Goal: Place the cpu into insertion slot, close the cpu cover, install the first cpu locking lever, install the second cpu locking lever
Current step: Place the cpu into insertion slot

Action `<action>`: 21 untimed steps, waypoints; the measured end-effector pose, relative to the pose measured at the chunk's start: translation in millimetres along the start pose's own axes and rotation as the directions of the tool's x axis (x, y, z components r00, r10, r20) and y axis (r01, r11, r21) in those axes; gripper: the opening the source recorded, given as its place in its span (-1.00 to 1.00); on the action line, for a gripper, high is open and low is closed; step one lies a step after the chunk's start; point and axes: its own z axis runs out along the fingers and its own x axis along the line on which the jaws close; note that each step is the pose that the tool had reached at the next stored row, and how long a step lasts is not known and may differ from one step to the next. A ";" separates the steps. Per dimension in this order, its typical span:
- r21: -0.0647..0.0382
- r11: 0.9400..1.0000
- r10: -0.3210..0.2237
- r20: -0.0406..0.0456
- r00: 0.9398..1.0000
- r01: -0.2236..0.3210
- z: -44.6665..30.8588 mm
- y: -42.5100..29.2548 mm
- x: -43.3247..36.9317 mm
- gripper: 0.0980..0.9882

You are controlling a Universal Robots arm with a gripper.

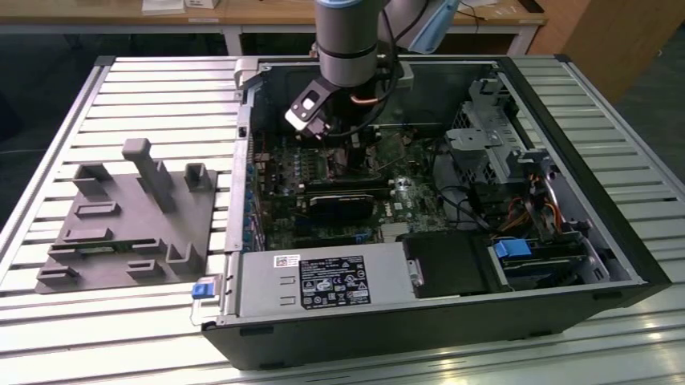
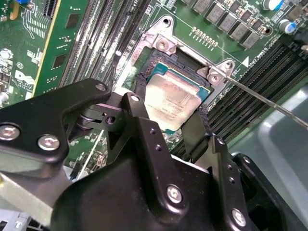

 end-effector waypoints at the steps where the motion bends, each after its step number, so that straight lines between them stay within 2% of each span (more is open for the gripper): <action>1: 0.000 1.000 0.000 0.001 1.000 0.000 0.6 -0.1 0.0 0.00; 11: 0.001 1.000 -0.001 0.007 1.000 0.001 8.1 -1.2 -0.3 0.00; 21: 0.000 1.000 -0.001 0.006 1.000 0.001 8.0 -1.1 0.0 0.00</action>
